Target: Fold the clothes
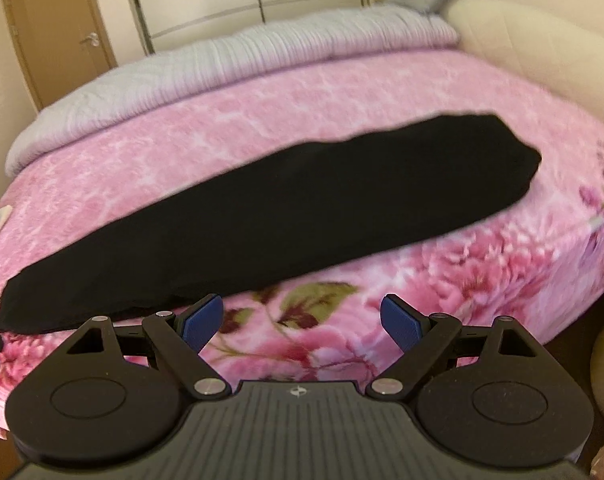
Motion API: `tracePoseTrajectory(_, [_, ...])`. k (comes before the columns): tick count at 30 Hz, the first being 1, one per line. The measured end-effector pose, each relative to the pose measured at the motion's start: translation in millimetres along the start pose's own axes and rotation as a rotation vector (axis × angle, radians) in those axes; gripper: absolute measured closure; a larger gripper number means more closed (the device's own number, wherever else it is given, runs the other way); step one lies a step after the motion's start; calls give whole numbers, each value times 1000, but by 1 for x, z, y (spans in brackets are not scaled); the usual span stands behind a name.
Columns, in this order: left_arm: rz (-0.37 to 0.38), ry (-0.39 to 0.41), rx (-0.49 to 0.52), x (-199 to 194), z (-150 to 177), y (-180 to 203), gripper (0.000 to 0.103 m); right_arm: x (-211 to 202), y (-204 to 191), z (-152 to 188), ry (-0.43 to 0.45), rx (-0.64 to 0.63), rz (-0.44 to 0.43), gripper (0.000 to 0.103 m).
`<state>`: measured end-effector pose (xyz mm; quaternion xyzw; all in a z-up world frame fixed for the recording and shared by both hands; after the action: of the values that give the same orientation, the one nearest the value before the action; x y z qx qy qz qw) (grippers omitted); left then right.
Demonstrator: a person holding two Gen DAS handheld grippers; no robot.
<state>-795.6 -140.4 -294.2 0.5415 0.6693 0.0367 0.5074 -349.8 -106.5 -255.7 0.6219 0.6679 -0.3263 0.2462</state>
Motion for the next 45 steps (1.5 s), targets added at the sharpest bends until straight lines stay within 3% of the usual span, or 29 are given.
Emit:
tracePoseTrajectory(13, [3, 150, -496, 64, -54, -85, 57, 74, 24, -20, -89, 98, -18, 15])
tracePoseTrajectory(19, [-9, 204, -489, 79, -60, -81, 55, 94, 23, -22, -120, 105, -10, 15])
tracePoseTrajectory(20, [-11, 213, -484, 81, -61, -79, 61, 97, 24, -23, -125, 103, -8, 15])
tracePoseTrajectory(21, [-13, 222, -480, 84, -61, -78, 76, 99, 24, -24, -128, 102, -7, 15])
tracePoseTrajectory(23, [-43, 200, -418, 89, -63, -71, 101, 101, 26, -26, -128, 98, -7, 15])
tracePoseTrajectory(25, [-92, 191, -304, 89, -67, -55, 101, 101, 30, -29, -119, 98, -8, 15])
tracePoseTrajectory(27, [-112, 211, -115, 86, -71, -22, 101, 100, 38, -32, -107, 102, -3, 15])
tracePoseTrajectory(31, [-30, 239, 261, 82, -66, 73, 101, 95, 63, -37, -66, 152, 22, 15])
tracePoseTrajectory(35, [104, 187, 596, 105, -14, 176, 101, 89, 88, -40, -32, 208, 37, 15])
tracePoseTrajectory(37, [142, 105, 732, 133, 25, 213, 99, 84, 99, -41, -12, 229, 41, 15])
tracePoseTrajectory(38, [153, 58, 786, 149, 46, 225, 94, 83, 103, -42, -4, 237, 42, 15])
tracePoseTrajectory(39, [147, 3, 840, 167, 67, 232, 87, 82, 107, -42, 2, 246, 41, 15])
tracePoseTrajectory(41, [121, -97, 939, 195, 102, 238, 85, 80, 112, -40, 4, 261, 38, 15])
tracePoseTrajectory(45, [128, -126, 1014, 186, 123, 233, 78, 81, 120, -38, -4, 276, 28, 15])
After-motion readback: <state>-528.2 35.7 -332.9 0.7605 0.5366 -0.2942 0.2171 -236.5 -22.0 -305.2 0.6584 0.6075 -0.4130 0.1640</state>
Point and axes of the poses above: each gripper's, at about its wrist camera, not at the fingertips, and x roughly the way its jaws point, y to its right, z to its underside, the point moved 4 cm from there along x, roughly the way its jaws point, and after that the axes turned 5 degrees about -x, right-handed, at the moved point
